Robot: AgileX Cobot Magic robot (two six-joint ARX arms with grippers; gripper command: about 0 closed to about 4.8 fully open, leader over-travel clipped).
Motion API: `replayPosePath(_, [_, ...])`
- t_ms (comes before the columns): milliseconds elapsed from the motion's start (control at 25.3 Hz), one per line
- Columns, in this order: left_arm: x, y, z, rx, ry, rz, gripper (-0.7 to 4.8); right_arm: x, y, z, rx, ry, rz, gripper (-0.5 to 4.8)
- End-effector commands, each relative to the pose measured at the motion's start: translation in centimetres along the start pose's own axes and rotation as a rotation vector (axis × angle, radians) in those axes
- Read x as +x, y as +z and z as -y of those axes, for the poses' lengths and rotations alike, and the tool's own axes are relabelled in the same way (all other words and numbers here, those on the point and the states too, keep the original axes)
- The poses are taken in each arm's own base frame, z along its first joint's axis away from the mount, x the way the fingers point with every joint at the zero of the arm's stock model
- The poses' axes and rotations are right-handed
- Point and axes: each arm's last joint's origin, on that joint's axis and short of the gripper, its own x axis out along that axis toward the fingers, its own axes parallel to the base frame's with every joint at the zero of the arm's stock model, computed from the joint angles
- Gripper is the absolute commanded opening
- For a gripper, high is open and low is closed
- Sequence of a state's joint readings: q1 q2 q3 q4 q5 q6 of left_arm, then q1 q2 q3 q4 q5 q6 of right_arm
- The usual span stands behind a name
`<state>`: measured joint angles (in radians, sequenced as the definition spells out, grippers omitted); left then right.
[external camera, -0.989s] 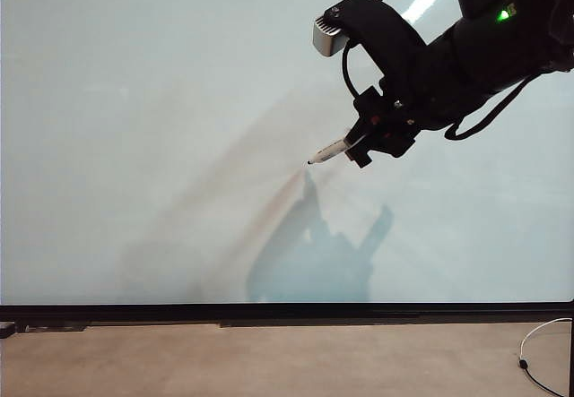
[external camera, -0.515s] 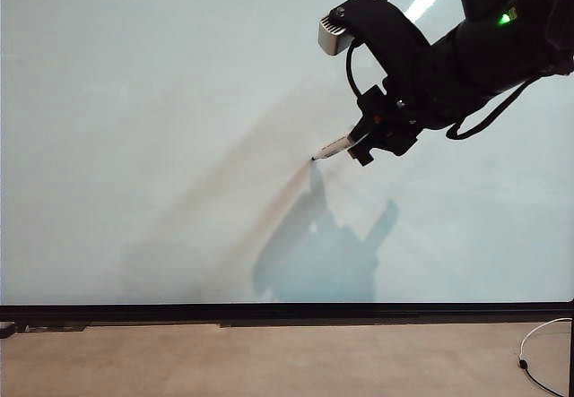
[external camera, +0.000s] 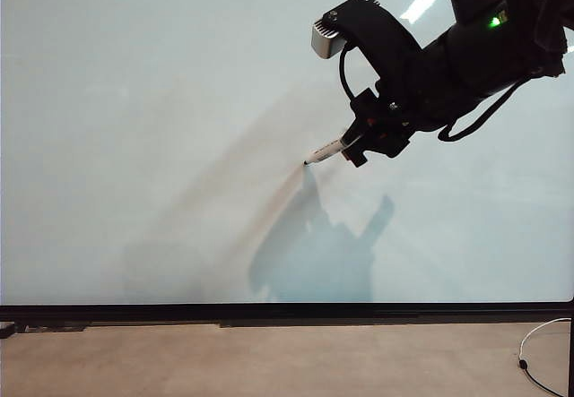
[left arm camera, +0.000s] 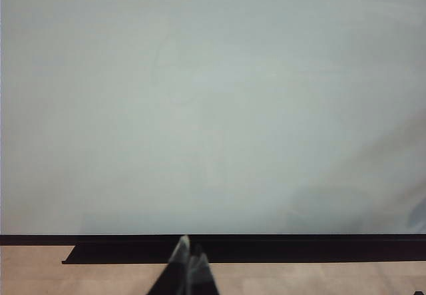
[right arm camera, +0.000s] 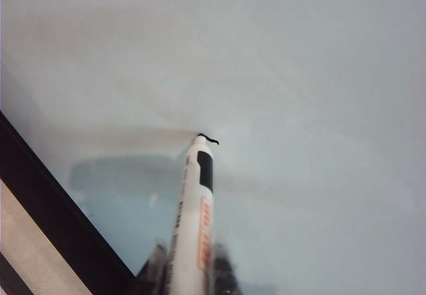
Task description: Pick up the pen on the shelf to the right of the whiteboard and draw a rectangle.
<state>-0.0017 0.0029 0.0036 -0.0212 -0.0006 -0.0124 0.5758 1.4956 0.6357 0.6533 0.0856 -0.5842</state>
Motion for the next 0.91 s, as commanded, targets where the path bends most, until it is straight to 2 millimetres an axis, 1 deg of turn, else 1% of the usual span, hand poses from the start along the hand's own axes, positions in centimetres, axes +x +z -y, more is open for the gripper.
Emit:
replayPosePath(40, [-0.02,0.16,0.02,0.005,-0.004,0.009,-0.04,0.04,0.58,0.54,0.009,-0.047,0.029,-0.05])
replayPosePath(594, [-0.02,0.17,0.01,0.005,-0.004,0.009,-0.04,-0.05,0.86,0.71,0.012,-0.061,0.052,-0.05])
replayPosePath(910, [-0.02,0.17,0.01,0.005,-0.004,0.01,-0.05,-0.48,1.39,1.1,0.01,-0.075,0.074,-0.05])
